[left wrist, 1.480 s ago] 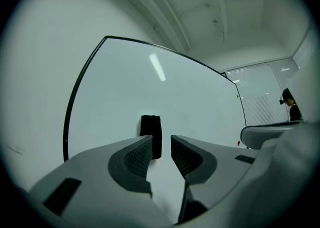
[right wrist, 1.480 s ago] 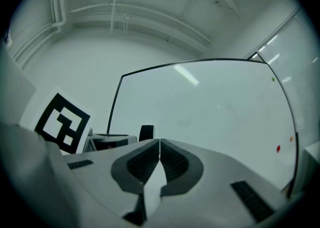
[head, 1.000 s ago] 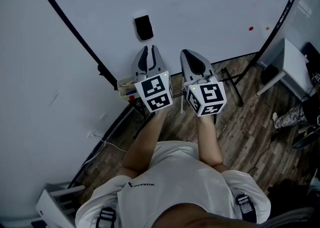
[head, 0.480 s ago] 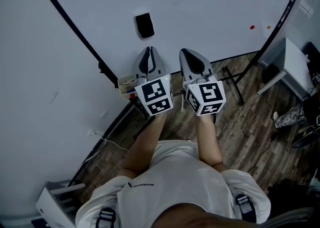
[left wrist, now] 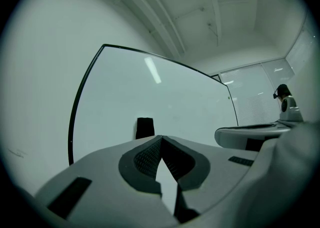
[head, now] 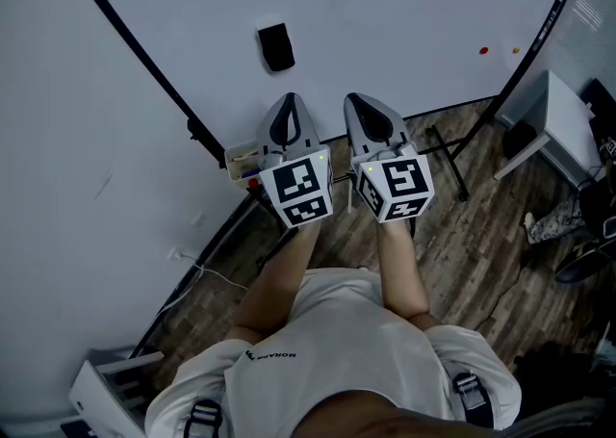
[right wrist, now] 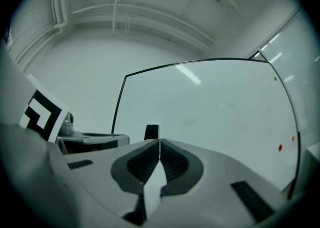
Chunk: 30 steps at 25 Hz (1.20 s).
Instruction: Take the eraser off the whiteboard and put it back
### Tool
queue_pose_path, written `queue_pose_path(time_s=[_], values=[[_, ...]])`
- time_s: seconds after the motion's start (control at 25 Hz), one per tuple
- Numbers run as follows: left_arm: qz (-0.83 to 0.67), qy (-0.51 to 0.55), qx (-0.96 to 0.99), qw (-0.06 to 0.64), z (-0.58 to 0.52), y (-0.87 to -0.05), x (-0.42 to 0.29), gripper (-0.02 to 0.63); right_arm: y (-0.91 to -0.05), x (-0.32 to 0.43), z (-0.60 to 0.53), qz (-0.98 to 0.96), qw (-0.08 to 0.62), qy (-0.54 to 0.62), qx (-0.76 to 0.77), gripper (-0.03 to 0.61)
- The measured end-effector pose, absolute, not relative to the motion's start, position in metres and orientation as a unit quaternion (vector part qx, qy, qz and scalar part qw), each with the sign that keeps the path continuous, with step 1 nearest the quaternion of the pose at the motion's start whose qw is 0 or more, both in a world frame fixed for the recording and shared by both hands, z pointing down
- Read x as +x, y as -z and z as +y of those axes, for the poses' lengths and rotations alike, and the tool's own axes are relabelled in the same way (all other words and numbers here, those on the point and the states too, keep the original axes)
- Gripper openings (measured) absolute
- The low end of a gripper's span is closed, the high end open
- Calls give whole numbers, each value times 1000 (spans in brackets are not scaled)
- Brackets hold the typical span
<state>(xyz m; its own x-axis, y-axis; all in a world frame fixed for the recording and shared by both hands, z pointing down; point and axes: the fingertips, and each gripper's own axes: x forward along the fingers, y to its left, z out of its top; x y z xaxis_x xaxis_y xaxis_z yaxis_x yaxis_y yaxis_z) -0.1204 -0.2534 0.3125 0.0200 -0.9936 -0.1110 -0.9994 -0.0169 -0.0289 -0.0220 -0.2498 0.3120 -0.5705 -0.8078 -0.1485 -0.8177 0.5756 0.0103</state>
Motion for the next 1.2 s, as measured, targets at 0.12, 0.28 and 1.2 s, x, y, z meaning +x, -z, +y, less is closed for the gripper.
queue_pose_path(time_s=[0.12, 0.28, 1.2], values=[[694, -29, -718, 51, -251, -312, -118, 2, -311, -22, -250, 885, 65, -38, -460, 14], [687, -31, -724, 53, -249, -310, -116, 2, -311, -24, -250, 885, 64, -39, -460, 14], [657, -37, -750, 69, -241, -313, -103, 2, -315, -28, -249, 887, 55, -40, -457, 14]])
